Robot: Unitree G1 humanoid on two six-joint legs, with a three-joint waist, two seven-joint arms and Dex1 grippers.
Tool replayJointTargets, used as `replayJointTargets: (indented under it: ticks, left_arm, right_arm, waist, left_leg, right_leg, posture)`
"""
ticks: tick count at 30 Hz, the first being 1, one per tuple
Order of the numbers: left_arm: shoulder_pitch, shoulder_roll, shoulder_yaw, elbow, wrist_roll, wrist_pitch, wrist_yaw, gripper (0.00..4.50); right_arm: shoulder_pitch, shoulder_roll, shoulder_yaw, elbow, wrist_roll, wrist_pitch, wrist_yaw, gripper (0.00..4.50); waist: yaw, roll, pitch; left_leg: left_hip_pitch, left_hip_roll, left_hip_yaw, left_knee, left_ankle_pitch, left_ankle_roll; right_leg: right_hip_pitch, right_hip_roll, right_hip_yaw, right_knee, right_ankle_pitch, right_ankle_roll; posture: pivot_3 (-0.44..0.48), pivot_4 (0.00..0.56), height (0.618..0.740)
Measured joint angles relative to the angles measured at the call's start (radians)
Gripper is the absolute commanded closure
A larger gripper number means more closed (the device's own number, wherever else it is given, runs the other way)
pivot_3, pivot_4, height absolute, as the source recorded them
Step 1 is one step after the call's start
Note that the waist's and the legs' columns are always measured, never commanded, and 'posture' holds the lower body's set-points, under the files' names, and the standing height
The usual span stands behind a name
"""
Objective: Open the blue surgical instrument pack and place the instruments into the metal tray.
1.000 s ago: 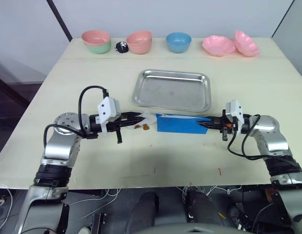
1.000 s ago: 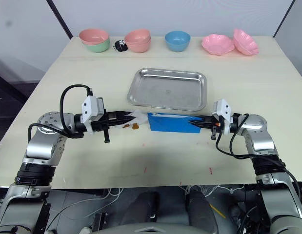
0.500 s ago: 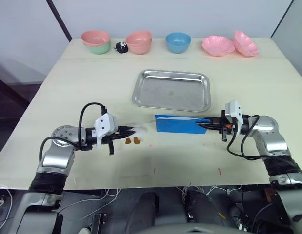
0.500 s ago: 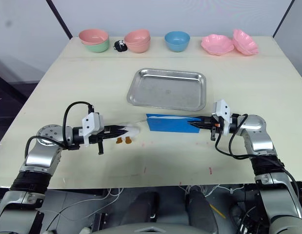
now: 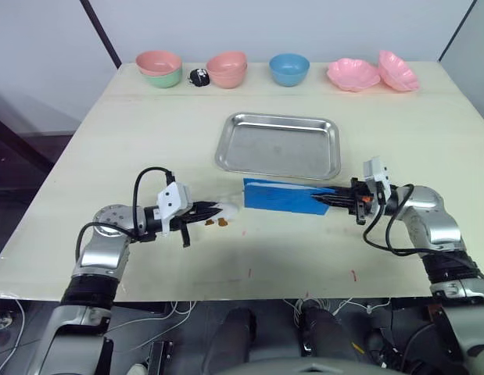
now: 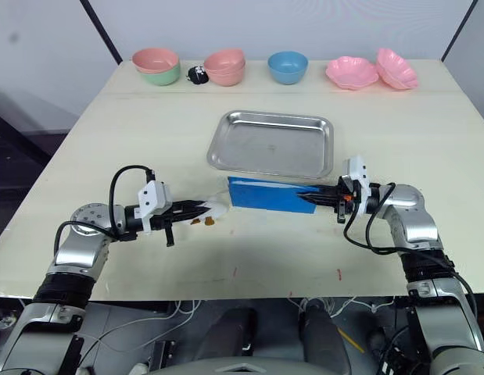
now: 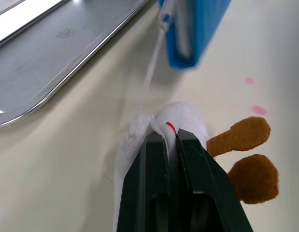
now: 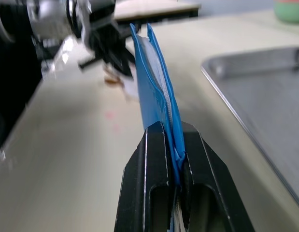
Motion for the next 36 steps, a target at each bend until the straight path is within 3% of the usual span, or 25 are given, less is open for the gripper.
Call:
replayJointTargets:
  ticks: [12,20,25,31,34,36]
  left_arm:
    - [0.001,-0.002,0.004,0.016,-0.002,-0.010,-0.009,4.49]
    - [0.008,0.048,0.006,0.016,-0.018,-0.021,-0.080,4.49]
    - [0.001,0.126,-0.003,0.052,-0.051,-0.055,-0.237,4.49]
    - [-0.112,0.160,-0.060,0.246,-0.002,-0.294,-0.334,4.49]
    - [-0.188,0.158,-0.081,0.360,0.048,-0.418,-0.320,3.56]
    - [-0.214,0.158,-0.082,0.408,0.069,-0.460,-0.307,2.63]
  right_arm:
    - [0.029,0.072,-0.080,-0.114,0.184,0.222,-0.116,4.50]
    - [0.025,0.012,-0.040,-0.075,0.027,0.052,-0.064,4.50]
    - [0.006,-0.010,0.006,-0.010,-0.070,-0.064,-0.029,4.50]
    - [-0.020,0.017,0.026,0.012,-0.098,-0.132,-0.026,4.50]
    - [-0.023,0.025,0.032,0.011,-0.104,-0.153,-0.028,4.50]
    - [-0.023,0.025,0.032,0.011,-0.107,-0.159,-0.030,4.50]
  waist:
    - [0.000,0.001,-0.001]
    - [-0.015,0.001,-0.001]
    - [-0.034,0.001,-0.001]
    - [-0.034,0.001,-0.001]
    - [-0.033,0.001,-0.001]
    - [-0.032,0.001,-0.001]
  left_leg:
    - [0.000,0.000,0.000,0.000,0.000,0.000]
    - [0.001,0.000,0.001,-0.001,0.000,0.000]
    - [0.001,0.001,0.005,-0.002,0.000,0.000]
    - [0.001,0.003,0.011,-0.003,0.000,0.000]
    - [0.002,0.003,0.012,-0.003,0.000,0.000]
    - [0.002,0.003,0.012,-0.003,0.000,0.000]
  right_leg:
    - [0.000,0.000,0.000,0.000,0.000,0.000]
    - [0.000,0.002,0.000,0.000,0.000,0.000]
    - [-0.002,0.004,0.003,0.000,0.000,-0.001]
    - [-0.003,0.005,0.006,0.000,0.000,-0.001]
    - [-0.003,0.006,0.006,0.001,0.001,-0.002]
    - [-0.004,0.006,0.006,0.002,0.001,-0.002]
  posture:
    - [0.000,0.150,0.740]
    - [0.000,0.150,0.740]
    - [0.000,0.150,0.740]
    - [0.000,0.150,0.740]
    - [0.000,0.150,0.740]
    - [0.000,0.150,0.740]
